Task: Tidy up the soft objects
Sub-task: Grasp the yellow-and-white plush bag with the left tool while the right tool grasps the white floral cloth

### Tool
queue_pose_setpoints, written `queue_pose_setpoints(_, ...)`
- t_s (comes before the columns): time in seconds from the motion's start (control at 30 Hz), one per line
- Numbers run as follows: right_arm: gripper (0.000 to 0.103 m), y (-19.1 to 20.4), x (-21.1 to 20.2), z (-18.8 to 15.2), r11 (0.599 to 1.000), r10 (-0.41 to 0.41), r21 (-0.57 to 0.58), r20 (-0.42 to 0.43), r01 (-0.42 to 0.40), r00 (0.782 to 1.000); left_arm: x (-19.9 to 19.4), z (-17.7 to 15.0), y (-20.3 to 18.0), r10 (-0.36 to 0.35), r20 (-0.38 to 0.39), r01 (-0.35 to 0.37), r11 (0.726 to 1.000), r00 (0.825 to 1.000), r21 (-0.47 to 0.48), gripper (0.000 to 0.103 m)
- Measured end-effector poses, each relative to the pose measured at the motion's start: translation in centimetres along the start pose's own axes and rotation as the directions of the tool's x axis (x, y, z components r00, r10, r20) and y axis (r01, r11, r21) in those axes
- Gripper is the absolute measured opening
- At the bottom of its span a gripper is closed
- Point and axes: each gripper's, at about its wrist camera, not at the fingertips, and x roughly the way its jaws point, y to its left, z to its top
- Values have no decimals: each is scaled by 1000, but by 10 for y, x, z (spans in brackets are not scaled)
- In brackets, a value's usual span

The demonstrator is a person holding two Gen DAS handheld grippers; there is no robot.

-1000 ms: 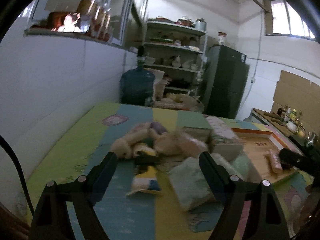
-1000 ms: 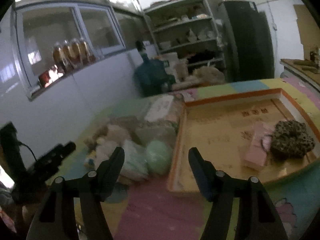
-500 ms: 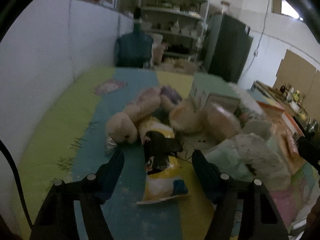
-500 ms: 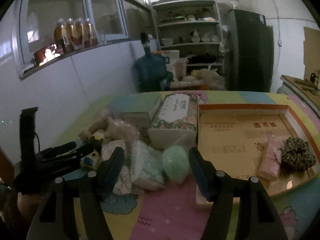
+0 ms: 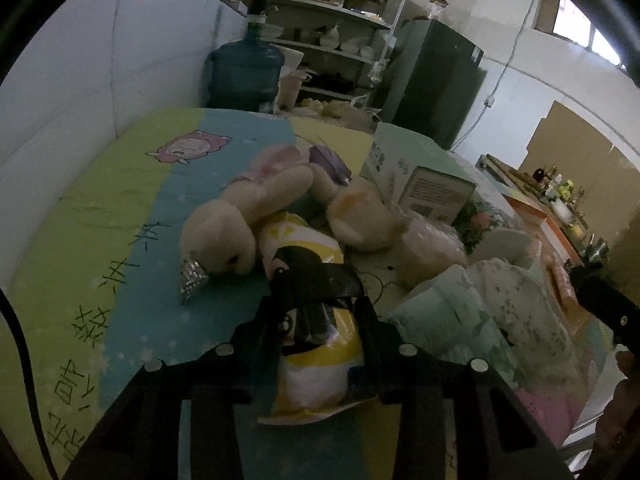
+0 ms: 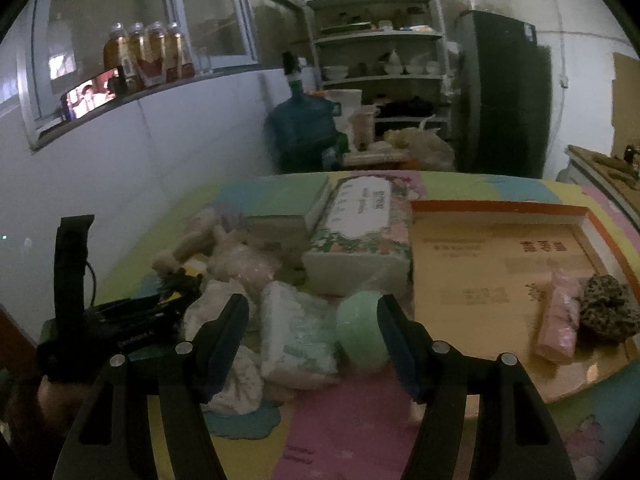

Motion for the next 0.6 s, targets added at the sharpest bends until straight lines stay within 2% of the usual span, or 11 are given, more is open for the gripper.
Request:
queue_pose_setpoints(0.27, 68, 18, 3, -11, 989, 133, -53, -64, -137, 989, -24, -11, -3, -5, 57, 4, 1000, 998, 14, 39)
queue_pose_setpoints(0.4, 61, 32, 3, -16, 981, 155, -107, -89, -164, 984, -32, -13, -4, -12, 70, 11, 1000, 997, 10, 39)
queue_pose_setpoints(0.5, 45, 39, 9, -21, 975, 152, -143, -128, -170, 980, -36, -16, -7, -28, 78, 27, 1000, 997, 12, 39)
queue_pose_setpoints(0.57, 25, 42, 17, -25, 974, 134, -160, -173, -162, 976, -37, -19, -8, -45, 82, 44, 999, 996, 12, 39)
queue_pose_setpoints(0.6, 20, 42, 20, -27, 974, 127, -163, -190, -159, 974, -39, -19, -7, -53, 85, 52, 999, 995, 13, 39)
